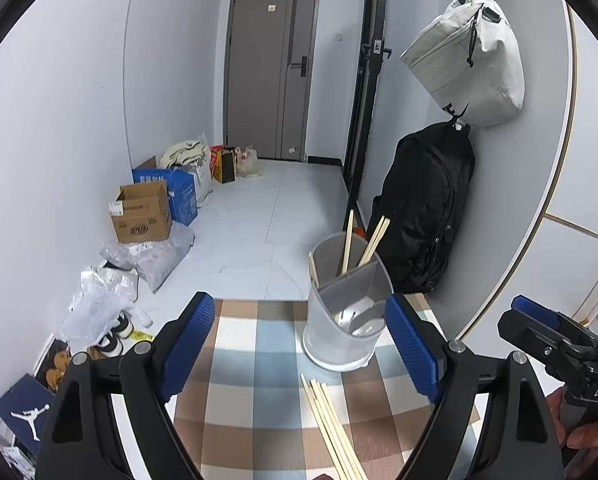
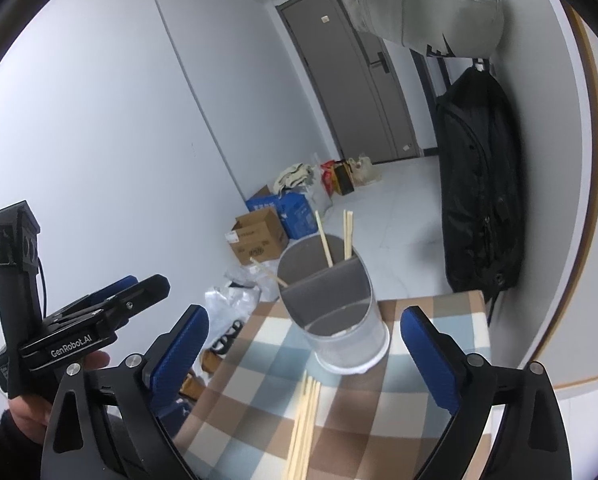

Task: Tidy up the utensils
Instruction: 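Move both tools back down to the pile of wooden sticks, then lower the right tool onto the wooden sticks and close on one, then lift the right tool's stick while the left tool closes on another stick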

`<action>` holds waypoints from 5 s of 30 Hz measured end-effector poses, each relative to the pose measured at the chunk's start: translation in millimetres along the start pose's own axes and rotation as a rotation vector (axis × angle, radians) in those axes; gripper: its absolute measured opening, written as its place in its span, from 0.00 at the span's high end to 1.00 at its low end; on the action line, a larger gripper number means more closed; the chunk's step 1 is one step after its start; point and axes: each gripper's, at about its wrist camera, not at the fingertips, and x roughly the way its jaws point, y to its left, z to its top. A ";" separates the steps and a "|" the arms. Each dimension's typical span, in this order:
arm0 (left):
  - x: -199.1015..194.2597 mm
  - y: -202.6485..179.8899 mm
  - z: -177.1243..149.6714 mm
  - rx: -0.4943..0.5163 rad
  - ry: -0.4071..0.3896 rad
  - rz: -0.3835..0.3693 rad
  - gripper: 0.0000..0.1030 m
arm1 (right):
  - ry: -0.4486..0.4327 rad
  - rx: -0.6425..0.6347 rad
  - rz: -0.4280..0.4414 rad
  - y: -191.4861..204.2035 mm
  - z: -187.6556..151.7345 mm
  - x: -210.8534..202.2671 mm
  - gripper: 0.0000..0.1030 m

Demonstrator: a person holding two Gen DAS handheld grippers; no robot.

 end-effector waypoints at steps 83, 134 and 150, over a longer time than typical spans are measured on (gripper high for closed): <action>70.1 80.6 -81.1 -0.164 0.333 0.120 0.18 | 0.600 -0.189 -0.273 8.3 -107.8 205.5 0.84; 171.5 14.4 -94.6 -0.060 0.721 0.178 0.24 | 0.146 0.245 0.050 -89.9 -27.1 53.1 0.95; 176.6 8.6 -88.4 -0.011 0.664 0.135 0.59 | 0.132 0.262 0.067 -93.8 -25.4 48.0 0.95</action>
